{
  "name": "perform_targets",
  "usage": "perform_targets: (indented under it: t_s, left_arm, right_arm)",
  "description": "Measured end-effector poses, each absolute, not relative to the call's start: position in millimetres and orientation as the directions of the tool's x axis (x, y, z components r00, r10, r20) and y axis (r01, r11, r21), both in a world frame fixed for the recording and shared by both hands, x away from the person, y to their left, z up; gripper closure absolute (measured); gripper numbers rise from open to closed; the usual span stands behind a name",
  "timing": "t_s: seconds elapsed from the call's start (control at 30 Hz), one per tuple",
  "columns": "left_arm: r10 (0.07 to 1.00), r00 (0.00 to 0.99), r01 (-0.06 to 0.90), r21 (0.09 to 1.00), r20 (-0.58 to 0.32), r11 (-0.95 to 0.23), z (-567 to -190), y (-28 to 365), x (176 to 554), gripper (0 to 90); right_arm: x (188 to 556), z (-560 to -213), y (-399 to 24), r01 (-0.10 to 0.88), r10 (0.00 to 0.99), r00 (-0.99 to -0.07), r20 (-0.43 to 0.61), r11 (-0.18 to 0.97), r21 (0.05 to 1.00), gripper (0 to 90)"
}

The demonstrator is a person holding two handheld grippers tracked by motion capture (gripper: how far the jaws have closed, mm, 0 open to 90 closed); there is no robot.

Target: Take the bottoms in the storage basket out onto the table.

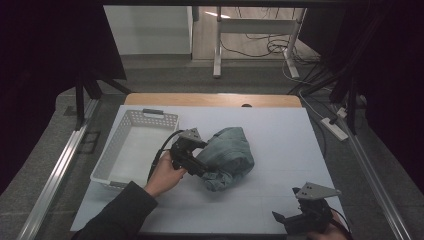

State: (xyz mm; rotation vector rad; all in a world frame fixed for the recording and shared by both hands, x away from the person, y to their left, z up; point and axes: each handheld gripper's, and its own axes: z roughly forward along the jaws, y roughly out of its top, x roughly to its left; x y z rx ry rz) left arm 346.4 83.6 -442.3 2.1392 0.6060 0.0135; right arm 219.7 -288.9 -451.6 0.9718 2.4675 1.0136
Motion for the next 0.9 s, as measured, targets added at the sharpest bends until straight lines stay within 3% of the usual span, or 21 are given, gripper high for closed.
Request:
perform_targets:
  t_s: [0.9]
  left_arm:
    - [0.437,0.87,0.442,0.756,-0.23,-0.482,-449.0,95.1,325.4,0.0]
  right_arm:
    - [219.3,-451.4,-288.9,0.472,0.685,-0.729,-0.019,0.522,0.711,0.7]
